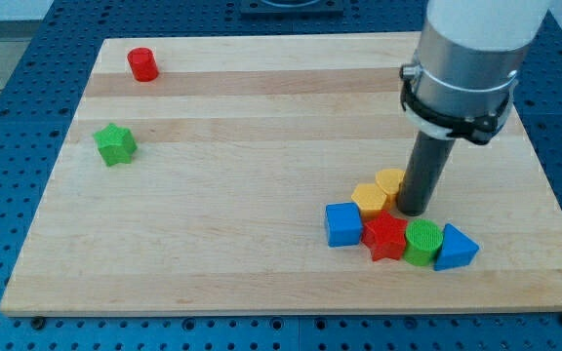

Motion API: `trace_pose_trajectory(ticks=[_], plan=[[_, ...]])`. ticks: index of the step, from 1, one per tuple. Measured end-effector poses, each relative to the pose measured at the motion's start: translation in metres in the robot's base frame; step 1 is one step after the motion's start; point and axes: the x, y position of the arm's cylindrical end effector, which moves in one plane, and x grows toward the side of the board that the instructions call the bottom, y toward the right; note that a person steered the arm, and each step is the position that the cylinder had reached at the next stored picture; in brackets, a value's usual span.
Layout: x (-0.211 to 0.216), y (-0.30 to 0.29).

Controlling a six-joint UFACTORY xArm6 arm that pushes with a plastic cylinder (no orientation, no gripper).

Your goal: Move the green star to the right side

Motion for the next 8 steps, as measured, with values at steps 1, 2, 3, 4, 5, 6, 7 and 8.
trace_pose_trajectory(ticks=[1, 2, 3, 4, 5, 6, 7, 8], plan=[[-0.05, 0.025], [-0.124, -0.037], [-0.139, -0.17], [-0.14, -0.3], [-0.136, -0.427], [-0.081, -0.385], [-0.078, -0.318], [-0.124, -0.36]])
